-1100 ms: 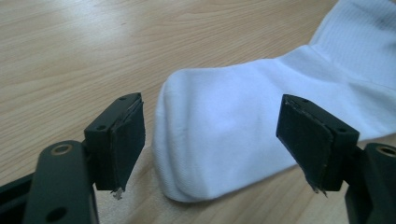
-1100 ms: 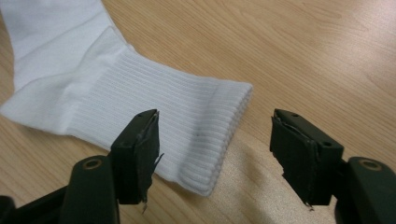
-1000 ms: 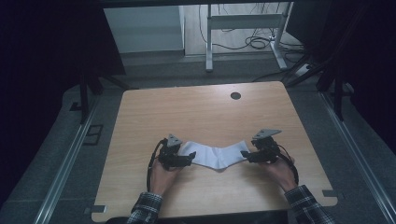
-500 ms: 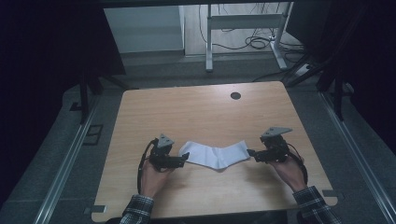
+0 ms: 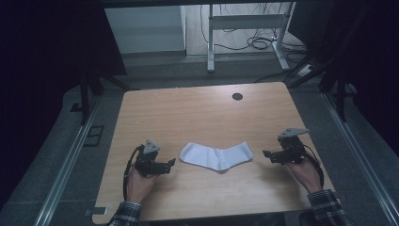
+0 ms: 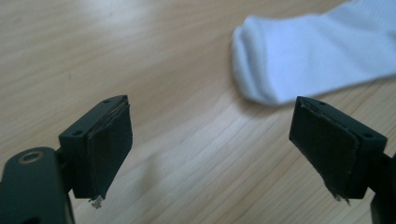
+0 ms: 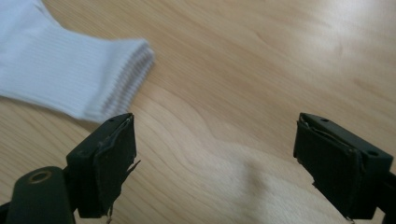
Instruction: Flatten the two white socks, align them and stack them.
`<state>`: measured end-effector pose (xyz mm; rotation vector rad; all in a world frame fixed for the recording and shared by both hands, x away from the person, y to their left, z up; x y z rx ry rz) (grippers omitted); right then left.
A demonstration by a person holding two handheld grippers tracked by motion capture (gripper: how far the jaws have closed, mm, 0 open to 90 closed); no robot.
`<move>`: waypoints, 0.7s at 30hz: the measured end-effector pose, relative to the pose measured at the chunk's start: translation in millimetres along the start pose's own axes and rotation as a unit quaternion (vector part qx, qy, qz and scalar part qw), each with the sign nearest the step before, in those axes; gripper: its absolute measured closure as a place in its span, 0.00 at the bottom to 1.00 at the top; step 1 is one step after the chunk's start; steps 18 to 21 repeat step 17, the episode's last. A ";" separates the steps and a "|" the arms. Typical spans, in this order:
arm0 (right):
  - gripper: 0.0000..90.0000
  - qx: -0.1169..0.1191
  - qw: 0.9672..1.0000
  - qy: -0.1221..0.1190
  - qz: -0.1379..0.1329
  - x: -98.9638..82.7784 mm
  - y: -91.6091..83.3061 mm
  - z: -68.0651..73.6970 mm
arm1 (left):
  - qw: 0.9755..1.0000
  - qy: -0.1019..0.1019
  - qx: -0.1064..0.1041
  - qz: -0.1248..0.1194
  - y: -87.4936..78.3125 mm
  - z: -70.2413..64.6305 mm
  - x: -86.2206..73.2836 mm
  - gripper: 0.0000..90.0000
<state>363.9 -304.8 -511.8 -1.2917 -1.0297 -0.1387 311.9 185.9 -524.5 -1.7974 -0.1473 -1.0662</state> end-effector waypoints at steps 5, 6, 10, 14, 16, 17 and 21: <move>0.14 0.000 1.000 0.002 0.032 -12.8 13.0 -6.8 | 1.000 0.014 0.008 0.027 4.3 4.8 -16.3 0.12; 0.14 0.000 0.999 0.001 0.036 -14.7 15.4 -7.7 | 0.999 0.017 0.008 0.031 5.6 5.2 -18.3 0.12; 0.09 0.006 0.999 0.001 0.036 -20.1 22.4 -10.0 | 0.999 0.013 0.002 0.043 13.3 6.8 -23.5 0.07; 0.08 0.007 1.000 0.000 0.026 -21.6 23.5 -10.3 | 0.999 0.006 -0.001 0.039 15.8 6.9 -24.9 0.01; 0.07 0.008 1.000 0.002 0.024 -21.8 24.1 -10.0 | 0.999 0.005 -0.001 0.040 15.9 7.2 -24.9 0.00; 0.07 0.008 1.000 0.002 0.025 -21.7 24.4 -10.0 | 0.999 0.005 -0.001 0.040 16.0 7.2 -24.7 0.00; 0.07 0.008 1.000 0.002 0.025 -21.7 24.4 -10.0 | 0.999 0.005 -0.001 0.040 16.0 7.2 -24.7 0.00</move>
Point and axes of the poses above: each handheld gripper's, and its own axes: y roughly forward along the jaws, x roughly out of its top, z roughly to its left, the point moved 1 cm from there along y, roughly forward along the jaws, and after that the axes turned 5 degrees about -x, right-handed, at the moved point
